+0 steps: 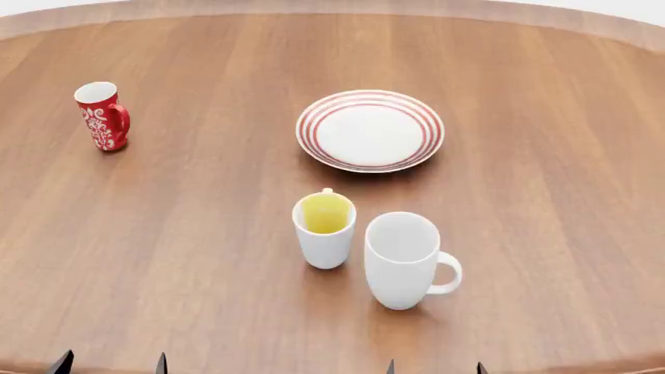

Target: Pick up the red mug and put it on the plate

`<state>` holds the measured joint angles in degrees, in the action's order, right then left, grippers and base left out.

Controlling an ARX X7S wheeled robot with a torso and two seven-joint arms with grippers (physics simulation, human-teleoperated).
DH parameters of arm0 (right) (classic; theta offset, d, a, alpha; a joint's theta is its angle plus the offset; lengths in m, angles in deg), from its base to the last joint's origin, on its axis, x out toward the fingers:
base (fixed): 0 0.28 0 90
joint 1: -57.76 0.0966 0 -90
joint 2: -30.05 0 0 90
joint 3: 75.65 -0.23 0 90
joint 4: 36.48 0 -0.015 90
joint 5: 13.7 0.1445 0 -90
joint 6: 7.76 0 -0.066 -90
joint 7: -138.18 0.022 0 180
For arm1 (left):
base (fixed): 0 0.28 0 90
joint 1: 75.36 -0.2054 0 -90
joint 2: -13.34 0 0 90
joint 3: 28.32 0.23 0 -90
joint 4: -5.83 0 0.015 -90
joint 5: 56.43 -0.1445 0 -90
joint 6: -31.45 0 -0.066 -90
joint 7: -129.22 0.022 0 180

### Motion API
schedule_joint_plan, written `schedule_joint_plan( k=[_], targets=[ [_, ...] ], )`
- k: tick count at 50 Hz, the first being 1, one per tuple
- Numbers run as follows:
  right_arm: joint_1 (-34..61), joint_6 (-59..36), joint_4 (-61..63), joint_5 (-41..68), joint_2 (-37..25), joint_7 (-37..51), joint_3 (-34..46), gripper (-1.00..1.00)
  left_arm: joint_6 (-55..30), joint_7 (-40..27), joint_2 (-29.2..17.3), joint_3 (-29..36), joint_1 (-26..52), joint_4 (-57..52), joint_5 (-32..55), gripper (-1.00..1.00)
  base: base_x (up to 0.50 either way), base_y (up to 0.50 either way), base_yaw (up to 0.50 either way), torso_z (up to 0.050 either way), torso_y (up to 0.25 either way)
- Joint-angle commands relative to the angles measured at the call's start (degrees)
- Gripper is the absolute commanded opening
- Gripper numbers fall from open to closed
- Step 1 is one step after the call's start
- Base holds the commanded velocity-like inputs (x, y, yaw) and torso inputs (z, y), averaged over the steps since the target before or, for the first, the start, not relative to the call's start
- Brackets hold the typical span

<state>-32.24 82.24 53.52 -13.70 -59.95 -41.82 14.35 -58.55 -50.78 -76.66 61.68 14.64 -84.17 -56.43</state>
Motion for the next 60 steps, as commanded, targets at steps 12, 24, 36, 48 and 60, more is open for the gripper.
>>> schedule_joint_plan(
  k=[12,24,36,48,60],
  targets=[
    [0.03,-1.53,0.34,1.59,-2.67,3.75,3.52,1.00,-0.32,-2.55,-2.80,3.07,0.54,1.19,2.82,1.00,0.00,0.00,0.00,0.000,0.000],
    [5.35,-22.82,17.53,5.11,-5.11,4.25,4.17,1.00,-17.20,-1.89,-6.41,4.38,5.65,-11.78,4.83,1.00,0.00,0.00,0.00,0.000,0.000],
    [20.58,-43.15,27.19,8.92,-6.78,5.44,2.04,1.00,-34.32,-1.27,-9.66,2.83,17.06,-23.89,8.65,1.00,0.00,0.00,0.00,0.000,0.000],
    [21.34,-43.17,26.27,9.22,-7.43,6.04,2.67,1.00,-33.61,-1.50,-10.18,2.93,17.47,-22.73,8.99,1.00,0.00,0.00,0.00,0.000,0.000],
    [22.74,-44.33,25.97,8.73,-7.68,7.95,3.13,1.00,-33.36,-2.03,-10.65,3.45,17.74,-22.53,8.94,1.00,0.00,0.00,0.00,0.000,0.000]
  ],
)
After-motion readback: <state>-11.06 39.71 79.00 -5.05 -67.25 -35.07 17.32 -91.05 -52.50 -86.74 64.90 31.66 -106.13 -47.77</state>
